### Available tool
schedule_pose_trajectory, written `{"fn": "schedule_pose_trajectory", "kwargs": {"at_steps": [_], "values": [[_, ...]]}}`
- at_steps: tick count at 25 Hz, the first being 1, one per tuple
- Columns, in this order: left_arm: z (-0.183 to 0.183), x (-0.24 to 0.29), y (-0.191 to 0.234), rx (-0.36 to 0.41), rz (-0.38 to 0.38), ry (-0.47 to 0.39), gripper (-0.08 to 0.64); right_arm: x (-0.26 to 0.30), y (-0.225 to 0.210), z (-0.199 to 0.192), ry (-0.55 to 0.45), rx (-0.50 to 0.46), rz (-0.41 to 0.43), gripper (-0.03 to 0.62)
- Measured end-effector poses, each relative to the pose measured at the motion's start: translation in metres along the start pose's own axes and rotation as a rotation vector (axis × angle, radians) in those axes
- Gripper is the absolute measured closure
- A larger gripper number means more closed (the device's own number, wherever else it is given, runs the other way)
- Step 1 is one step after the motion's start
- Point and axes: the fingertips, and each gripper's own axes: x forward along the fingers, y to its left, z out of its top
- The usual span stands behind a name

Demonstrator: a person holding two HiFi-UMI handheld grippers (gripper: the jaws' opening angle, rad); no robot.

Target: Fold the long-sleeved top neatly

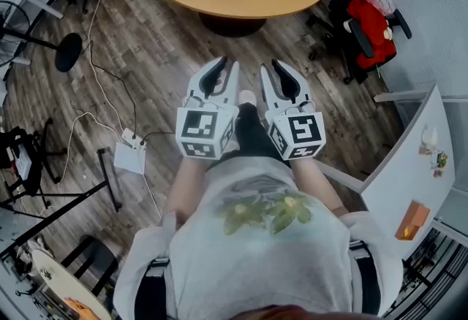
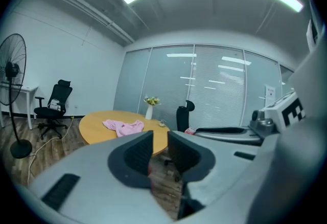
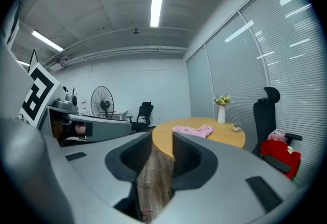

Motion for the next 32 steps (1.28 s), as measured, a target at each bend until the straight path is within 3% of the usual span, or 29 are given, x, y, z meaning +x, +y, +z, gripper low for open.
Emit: {"fn": "schedule_pose_trajectory", "kwargs": {"at_steps": [1, 4, 6, 19, 32], "values": [[0.002, 0.008, 0.005, -0.012, 0.005, -0.006, 0.457, 0.007, -0.007, 0.0, 0.007, 0.004, 0.002, 0.439], [0.014, 0.035, 0.024, -0.045, 0.059, -0.057, 0.305, 0.031, -0.031, 0.0, 0.026, 0.004, 0.009, 0.406], [0.022, 0.053, 0.038, -0.046, 0.108, -0.084, 0.284, 0.049, -0.048, 0.001, 0.039, -0.001, 0.019, 0.393], [0.044, 0.203, 0.081, -0.065, 0.186, 0.006, 0.281, 0.167, -0.152, 0.042, -0.007, -0.035, 0.112, 0.391], [0.022, 0.272, 0.12, -0.178, 0.217, 0.12, 0.282, 0.234, -0.201, 0.031, 0.042, -0.001, 0.119, 0.391]]}}
